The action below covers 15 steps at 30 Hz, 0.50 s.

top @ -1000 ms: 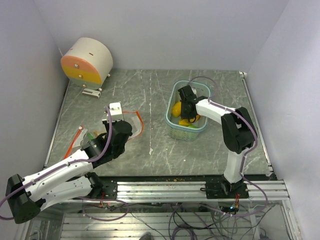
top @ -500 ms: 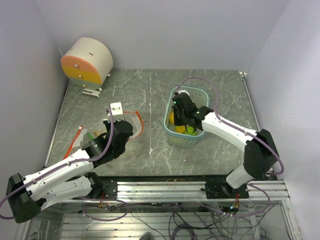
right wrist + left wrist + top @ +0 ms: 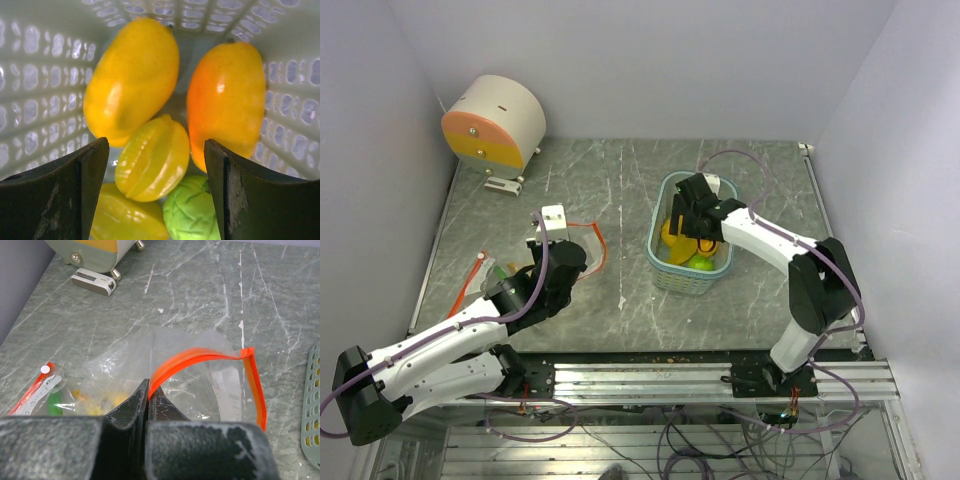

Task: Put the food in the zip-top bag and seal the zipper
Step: Pick up the fake fruit from the bin.

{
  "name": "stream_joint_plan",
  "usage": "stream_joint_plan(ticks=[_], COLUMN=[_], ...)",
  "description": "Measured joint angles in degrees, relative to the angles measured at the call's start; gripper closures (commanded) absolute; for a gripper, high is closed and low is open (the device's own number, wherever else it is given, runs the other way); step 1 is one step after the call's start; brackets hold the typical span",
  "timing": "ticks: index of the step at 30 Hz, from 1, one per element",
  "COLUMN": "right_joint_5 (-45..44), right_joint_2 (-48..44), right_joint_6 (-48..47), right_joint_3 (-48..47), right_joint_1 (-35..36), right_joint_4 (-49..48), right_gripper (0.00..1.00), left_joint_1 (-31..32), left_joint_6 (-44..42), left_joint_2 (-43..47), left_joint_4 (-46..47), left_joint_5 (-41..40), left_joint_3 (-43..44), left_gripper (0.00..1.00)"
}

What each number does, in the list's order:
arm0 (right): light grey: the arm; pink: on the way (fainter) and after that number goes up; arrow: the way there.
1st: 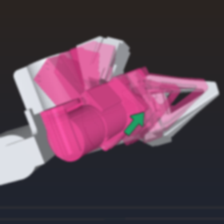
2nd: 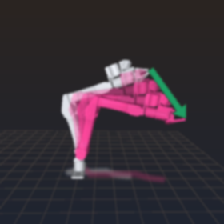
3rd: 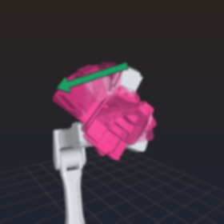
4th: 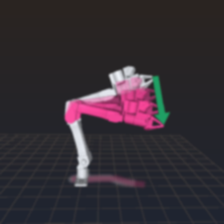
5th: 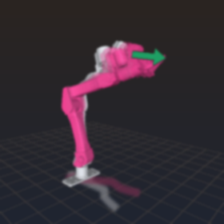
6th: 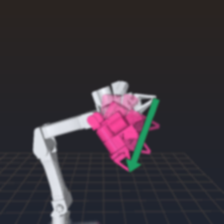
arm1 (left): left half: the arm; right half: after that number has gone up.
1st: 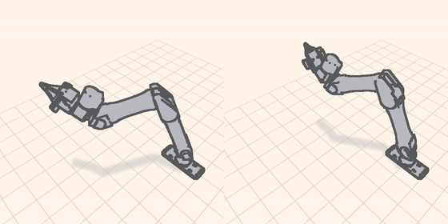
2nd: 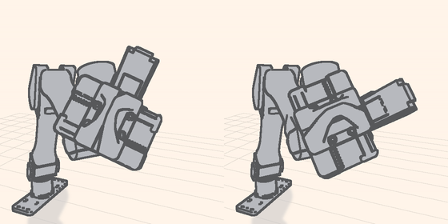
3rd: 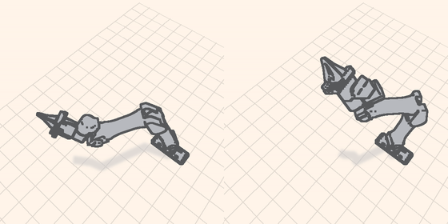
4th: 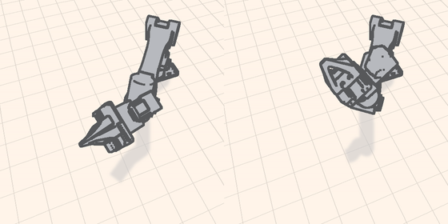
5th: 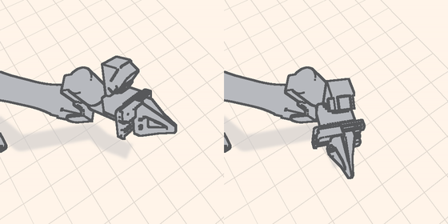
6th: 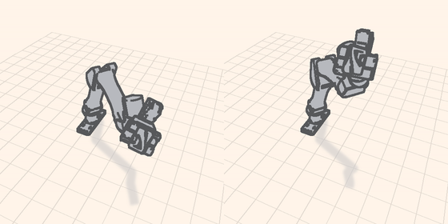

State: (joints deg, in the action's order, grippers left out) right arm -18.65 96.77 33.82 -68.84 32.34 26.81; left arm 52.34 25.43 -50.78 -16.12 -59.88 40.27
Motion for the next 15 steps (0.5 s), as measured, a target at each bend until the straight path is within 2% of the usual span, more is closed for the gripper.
stream_joint_plan(ticks=[7,15], right_joint_5=[2.25,4.98], right_joint_2=[7.04,11.58], right_joint_6=[3.87,4.83], right_joint_3=[-6.14,-5.53], right_joint_1=[-0.72,-0.79], right_joint_4=[-1.55,-3.82], right_gripper=[0.23,0.24], left_joint_1=[0.0,0.0], left_joint_6=[-0.59,-0.83], left_joint_2=[0.0,0.0], left_joint_4=[0.07,0.11], left_joint_5=[0.04,0.17], left_joint_3=[0.02,0.0], left_gripper=[0.93,0.93])
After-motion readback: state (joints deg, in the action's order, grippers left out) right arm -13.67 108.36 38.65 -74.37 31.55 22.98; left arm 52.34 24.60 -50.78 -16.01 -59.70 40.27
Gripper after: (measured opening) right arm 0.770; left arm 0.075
